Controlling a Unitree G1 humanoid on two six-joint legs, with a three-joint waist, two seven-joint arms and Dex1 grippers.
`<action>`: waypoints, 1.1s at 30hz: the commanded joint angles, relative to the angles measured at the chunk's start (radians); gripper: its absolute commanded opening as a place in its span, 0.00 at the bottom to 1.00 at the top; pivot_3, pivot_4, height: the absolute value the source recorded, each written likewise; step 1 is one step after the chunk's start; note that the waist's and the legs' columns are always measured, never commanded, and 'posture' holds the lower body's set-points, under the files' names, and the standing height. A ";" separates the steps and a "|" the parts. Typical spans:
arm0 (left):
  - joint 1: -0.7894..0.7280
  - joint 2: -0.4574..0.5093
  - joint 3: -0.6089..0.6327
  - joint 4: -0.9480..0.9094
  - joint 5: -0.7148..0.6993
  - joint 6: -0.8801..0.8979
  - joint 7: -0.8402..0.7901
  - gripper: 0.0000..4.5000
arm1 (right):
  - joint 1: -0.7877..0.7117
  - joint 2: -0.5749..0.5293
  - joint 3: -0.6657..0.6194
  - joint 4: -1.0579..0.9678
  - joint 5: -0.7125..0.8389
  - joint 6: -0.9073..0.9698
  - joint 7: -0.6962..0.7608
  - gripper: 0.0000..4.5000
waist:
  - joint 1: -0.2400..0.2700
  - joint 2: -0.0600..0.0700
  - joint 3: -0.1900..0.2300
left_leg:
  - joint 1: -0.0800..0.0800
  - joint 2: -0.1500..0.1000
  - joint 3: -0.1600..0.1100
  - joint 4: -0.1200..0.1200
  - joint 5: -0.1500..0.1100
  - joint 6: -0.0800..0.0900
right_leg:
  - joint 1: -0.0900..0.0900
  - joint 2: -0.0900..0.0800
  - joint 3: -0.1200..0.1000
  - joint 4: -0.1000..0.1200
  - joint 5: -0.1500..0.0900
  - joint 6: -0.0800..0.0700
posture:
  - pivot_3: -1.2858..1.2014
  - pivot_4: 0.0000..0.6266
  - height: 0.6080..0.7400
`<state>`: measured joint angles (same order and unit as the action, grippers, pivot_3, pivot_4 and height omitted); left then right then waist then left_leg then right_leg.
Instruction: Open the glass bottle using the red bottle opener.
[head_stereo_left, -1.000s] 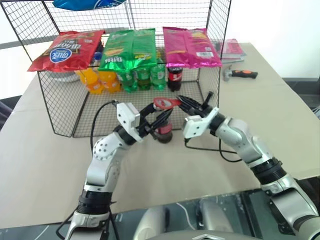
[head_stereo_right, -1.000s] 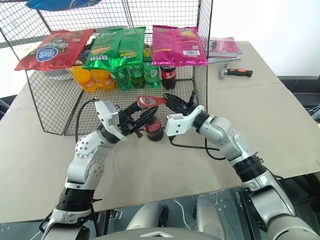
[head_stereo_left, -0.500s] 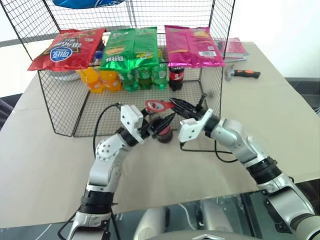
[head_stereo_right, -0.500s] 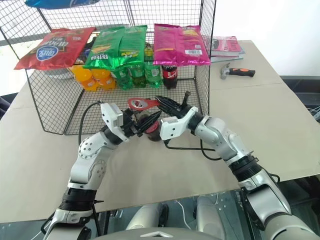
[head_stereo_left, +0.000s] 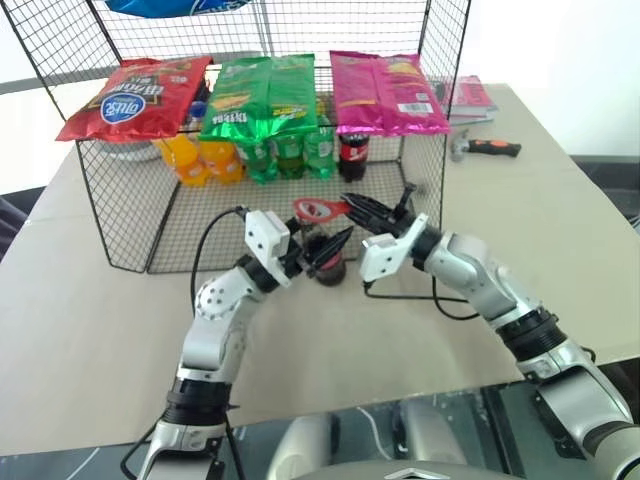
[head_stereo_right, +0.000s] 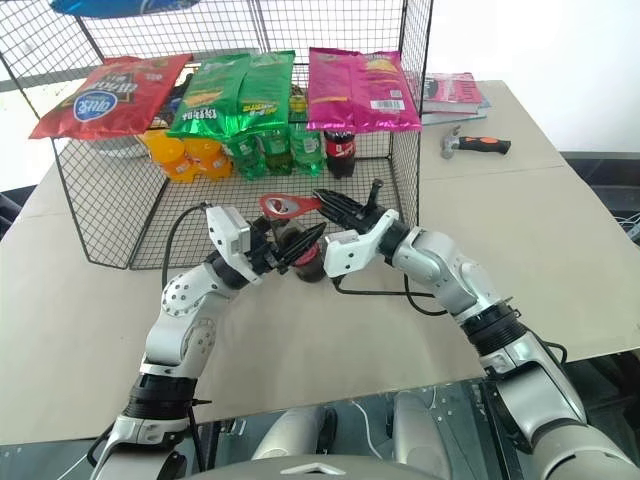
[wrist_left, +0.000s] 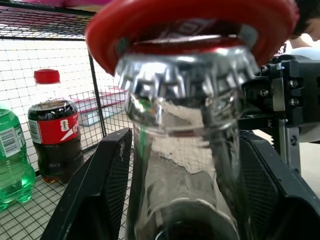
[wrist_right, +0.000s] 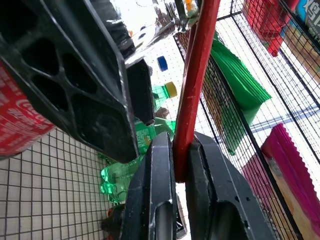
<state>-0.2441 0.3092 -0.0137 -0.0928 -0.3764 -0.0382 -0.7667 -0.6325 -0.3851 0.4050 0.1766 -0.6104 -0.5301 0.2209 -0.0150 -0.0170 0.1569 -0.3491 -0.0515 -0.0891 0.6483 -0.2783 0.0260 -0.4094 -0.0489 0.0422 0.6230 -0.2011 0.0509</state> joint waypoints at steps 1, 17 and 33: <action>-0.014 -0.002 0.011 -0.002 -0.006 -0.018 0.000 0.66 | -0.001 -0.025 0.011 0.040 -0.029 -0.008 0.008 0.00 | 0.000 0.000 0.000 | 0.000 0.000 0.000 0.000 0.000 0.000 | 0.000 0.000 0.000 0.000 0.000 -0.001 | 0.52 0.24 1.00; -0.007 -0.025 0.035 -0.039 -0.068 0.009 0.007 0.66 | 0.010 -0.028 0.006 0.051 -0.015 -0.018 0.007 0.00 | 0.000 0.000 0.001 | -0.003 0.000 0.000 0.000 0.000 0.000 | -0.003 0.000 0.000 0.000 0.001 0.002 | 0.52 0.24 1.00; 0.041 0.051 0.044 -0.150 -0.087 0.088 0.009 0.66 | 0.006 -0.024 0.007 0.068 -0.013 -0.020 -0.004 0.00 | -0.001 0.000 0.001 | -0.003 0.000 0.000 0.000 0.000 0.000 | -0.004 0.000 0.000 0.000 0.001 0.001 | 0.52 0.24 1.00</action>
<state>-0.2078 0.3509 0.0119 -0.1866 -0.4378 0.0435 -0.7581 -0.6383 -0.3944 0.3939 0.2182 -0.5972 -0.5556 0.1935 -0.0160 -0.0171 0.1575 -0.3526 -0.0514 -0.0892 0.6482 -0.2782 0.0258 -0.4130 -0.0489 0.0423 0.6226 -0.2003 0.0520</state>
